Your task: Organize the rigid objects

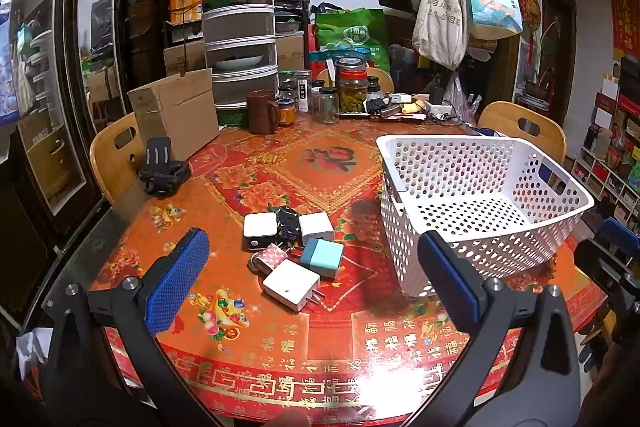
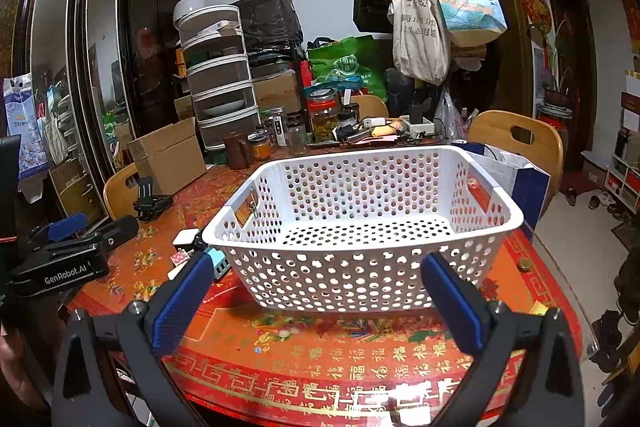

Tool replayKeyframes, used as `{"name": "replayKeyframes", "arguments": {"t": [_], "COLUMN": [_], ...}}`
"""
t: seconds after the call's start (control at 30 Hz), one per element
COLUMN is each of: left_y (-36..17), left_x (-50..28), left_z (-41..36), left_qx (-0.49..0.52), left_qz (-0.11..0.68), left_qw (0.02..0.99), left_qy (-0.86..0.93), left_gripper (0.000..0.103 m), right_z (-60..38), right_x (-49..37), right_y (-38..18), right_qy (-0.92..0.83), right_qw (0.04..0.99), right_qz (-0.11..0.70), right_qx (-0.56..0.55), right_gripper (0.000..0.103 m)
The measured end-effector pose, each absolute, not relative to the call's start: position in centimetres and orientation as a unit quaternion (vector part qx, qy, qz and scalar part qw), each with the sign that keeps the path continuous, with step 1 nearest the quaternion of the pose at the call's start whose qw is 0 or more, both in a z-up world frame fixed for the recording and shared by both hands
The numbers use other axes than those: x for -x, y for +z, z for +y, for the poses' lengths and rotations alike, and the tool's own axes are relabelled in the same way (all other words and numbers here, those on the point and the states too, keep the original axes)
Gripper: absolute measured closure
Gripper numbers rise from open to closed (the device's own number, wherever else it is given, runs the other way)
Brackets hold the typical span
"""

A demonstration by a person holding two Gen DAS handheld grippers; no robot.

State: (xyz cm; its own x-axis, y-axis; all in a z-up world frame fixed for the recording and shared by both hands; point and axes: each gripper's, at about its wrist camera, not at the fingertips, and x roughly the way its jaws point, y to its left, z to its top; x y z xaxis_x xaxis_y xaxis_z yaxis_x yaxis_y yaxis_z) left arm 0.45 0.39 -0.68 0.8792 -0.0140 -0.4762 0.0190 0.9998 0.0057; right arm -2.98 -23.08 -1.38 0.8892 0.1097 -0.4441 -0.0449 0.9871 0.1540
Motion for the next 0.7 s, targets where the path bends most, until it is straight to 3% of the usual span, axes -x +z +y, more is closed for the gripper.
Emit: {"name": "replayKeyframes", "arguments": {"t": [0.7], "left_y": [-0.76], "left_x": [-0.19], "left_z": [0.49], "left_qx": [-0.002], "left_qz": [0.244], "left_qw": [0.97], "left_qy": [-0.001], "left_gripper": [0.0], "right_z": [-23.44], "right_x": [3.16], "right_y": [-1.2], "right_qy": [0.038], "right_qw": [0.969], "right_qz": [0.232], "right_qx": [-0.07], "right_gripper": [0.0]}}
